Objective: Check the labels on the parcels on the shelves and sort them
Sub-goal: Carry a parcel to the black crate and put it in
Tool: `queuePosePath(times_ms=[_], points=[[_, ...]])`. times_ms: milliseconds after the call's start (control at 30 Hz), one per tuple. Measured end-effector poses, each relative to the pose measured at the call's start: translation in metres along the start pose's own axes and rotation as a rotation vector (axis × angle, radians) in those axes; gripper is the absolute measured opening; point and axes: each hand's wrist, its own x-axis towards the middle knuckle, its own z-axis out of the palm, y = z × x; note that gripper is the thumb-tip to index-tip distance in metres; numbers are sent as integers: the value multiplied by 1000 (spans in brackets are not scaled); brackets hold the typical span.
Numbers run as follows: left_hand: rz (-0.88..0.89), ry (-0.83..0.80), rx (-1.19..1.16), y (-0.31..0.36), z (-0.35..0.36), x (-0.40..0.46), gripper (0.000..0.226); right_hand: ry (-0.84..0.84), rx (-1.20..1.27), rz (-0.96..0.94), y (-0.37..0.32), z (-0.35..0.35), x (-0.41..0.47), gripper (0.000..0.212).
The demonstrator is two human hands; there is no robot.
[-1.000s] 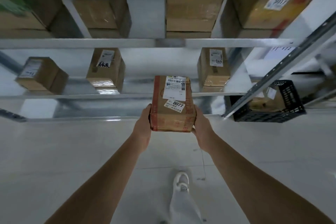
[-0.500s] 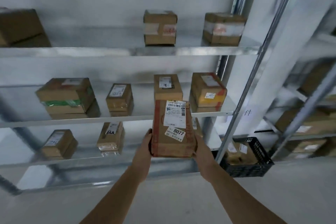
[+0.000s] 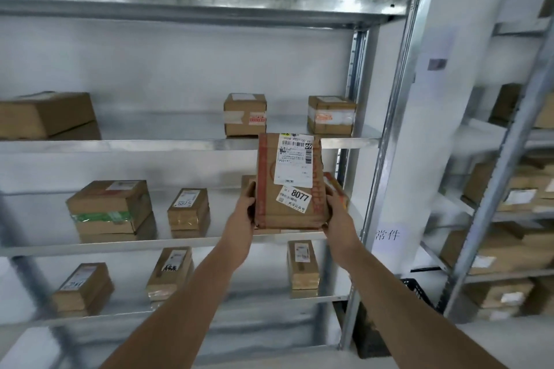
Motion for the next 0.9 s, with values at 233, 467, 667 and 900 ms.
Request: queuePosePath(times_ms=[233, 467, 667, 900], points=[[61, -30, 30, 11, 32, -1, 48, 34, 20, -40, -24, -19, -10, 28], [1, -13, -23, 7, 61, -4, 48, 36, -10, -114, -33, -47, -12, 31], [10, -34, -7, -6, 88, -4, 47, 36, -24, -111, -28, -84, -11, 33], [-19, -103, 31, -50, 160, -3, 45, 107, -20, -57, -25, -167, -18, 39]])
